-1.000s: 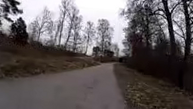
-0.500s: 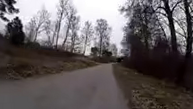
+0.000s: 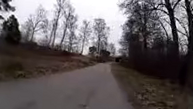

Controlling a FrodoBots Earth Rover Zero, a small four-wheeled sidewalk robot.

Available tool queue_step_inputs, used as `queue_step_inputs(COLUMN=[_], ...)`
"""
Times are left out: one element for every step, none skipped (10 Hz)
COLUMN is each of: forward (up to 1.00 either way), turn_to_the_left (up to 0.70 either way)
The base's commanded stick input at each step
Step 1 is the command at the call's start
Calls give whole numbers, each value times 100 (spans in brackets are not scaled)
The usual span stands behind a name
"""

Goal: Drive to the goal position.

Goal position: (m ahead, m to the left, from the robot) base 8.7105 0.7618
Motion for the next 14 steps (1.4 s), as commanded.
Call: queue_step_inputs(forward=[100,100,100,100,100,100,100,100,100,100,100,100,100,100], turn_to_the_left=[0,0,0,0,0,0,0,0,0,0,0,0,0,0])
